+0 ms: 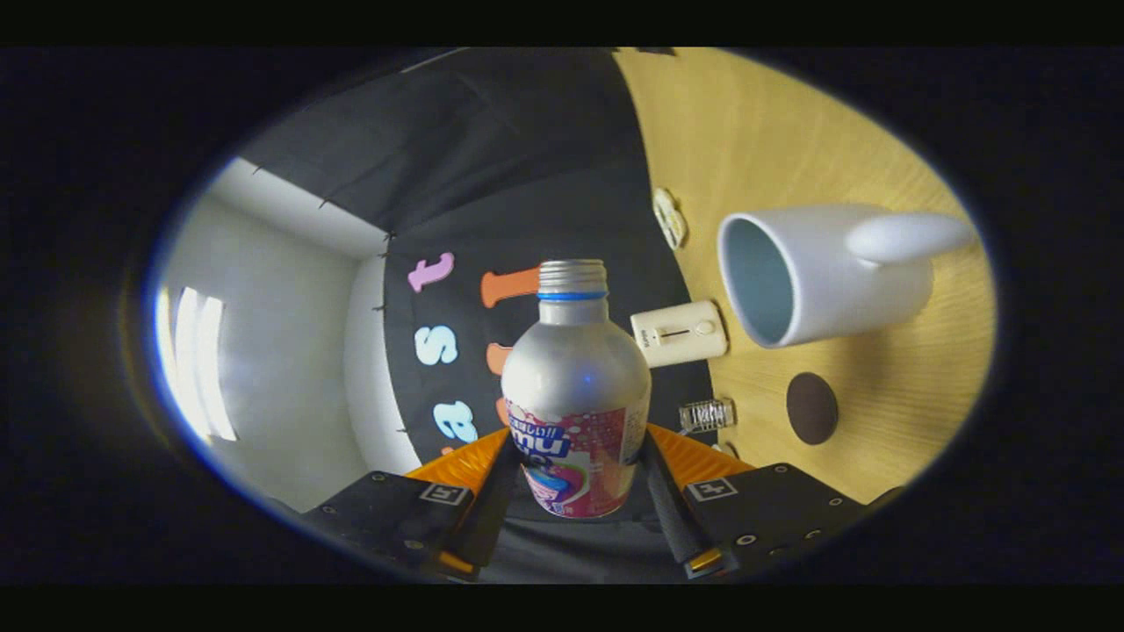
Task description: Take the bottle from table, then pour the juice into the cup, finally place the bottle on the coaster
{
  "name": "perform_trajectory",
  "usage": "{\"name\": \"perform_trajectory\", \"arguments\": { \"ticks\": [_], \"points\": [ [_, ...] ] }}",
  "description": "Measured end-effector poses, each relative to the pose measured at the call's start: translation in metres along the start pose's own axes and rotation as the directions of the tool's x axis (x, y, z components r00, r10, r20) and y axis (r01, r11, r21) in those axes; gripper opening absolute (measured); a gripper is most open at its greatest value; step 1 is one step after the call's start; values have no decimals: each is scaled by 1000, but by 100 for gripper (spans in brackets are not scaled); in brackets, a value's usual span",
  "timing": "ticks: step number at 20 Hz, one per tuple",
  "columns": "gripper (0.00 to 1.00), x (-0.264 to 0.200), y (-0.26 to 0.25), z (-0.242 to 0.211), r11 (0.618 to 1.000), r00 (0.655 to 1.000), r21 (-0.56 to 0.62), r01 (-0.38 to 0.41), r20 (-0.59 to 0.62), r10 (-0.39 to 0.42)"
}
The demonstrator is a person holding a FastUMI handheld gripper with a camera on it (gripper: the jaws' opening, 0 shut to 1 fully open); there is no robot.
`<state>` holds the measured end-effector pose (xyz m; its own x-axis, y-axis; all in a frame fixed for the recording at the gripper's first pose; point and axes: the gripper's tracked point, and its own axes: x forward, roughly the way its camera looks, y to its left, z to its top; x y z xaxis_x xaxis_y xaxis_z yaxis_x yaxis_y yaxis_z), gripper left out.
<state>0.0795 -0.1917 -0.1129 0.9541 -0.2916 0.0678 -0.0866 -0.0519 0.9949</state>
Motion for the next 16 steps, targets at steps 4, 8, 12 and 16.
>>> {"name": "perform_trajectory", "arguments": {
  "ticks": [4, 8, 12, 16],
  "points": [
    [75, 9, 24, -12, 911, 997, -410, -52, -76, 23],
    [75, 19, 36, -27, 726, 996, -684, -71, -93, 9],
    [75, 26, 24, -29, 474, 994, -879, -59, -95, -52],
    [75, 29, -2, -25, 215, 988, -976, -25, -57, -144]
  ]
}}
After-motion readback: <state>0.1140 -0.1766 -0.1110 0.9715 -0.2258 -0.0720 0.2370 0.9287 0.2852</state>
